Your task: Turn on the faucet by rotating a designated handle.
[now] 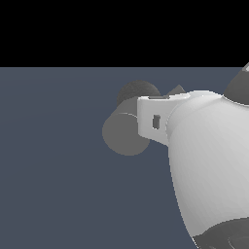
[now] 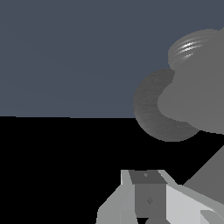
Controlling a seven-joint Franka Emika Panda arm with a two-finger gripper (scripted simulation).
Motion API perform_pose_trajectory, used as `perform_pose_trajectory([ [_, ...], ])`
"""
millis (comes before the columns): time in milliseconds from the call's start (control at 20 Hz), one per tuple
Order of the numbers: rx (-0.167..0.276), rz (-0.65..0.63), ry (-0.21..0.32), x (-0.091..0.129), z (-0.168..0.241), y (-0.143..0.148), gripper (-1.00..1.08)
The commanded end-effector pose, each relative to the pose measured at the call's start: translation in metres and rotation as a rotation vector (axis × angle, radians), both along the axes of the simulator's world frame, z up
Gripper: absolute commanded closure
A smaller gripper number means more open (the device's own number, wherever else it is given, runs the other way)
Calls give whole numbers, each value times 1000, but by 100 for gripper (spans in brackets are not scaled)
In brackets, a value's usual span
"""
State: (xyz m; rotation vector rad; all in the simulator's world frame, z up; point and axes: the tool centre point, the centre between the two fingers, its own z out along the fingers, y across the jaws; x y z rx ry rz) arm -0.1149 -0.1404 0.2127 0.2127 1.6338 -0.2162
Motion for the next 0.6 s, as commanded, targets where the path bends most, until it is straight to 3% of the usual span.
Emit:
perform_pose_trajectory([
  [0, -16, 46, -64, 12, 32, 24, 108],
  [200, -18, 49, -69, 14, 41, 31, 108],
  [250, -2, 3, -5, 3, 12, 9, 108],
  [550, -6, 15, -22, 10, 28, 30, 108],
])
